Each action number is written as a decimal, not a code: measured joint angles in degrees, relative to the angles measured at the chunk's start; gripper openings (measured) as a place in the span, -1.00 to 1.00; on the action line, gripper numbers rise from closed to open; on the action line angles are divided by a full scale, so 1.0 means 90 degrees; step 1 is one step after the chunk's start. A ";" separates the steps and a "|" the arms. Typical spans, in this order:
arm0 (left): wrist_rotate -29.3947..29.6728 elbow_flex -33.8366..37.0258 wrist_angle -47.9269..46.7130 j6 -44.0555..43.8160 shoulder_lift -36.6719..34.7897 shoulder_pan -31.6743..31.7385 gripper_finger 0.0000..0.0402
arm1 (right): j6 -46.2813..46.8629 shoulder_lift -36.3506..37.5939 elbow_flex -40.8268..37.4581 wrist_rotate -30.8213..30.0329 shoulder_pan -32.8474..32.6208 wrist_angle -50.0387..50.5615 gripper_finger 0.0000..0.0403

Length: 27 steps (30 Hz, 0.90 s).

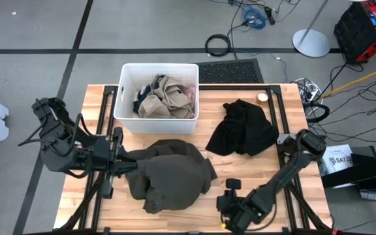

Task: Sort clothes
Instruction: Put the black hoodie into the white laundry bin

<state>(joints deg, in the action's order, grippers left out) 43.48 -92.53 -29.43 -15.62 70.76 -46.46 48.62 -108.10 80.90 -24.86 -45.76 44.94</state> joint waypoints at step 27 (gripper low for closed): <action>0.0005 0.0000 -0.0177 -0.0001 0.0005 0.0000 -0.90 | -0.1303 -0.0409 -0.0415 -0.1101 0.1057 -0.1540 -0.19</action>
<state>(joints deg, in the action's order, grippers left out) 43.53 -92.53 -31.02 -15.62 70.81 -46.46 36.89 -111.79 77.17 -34.77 -36.25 31.08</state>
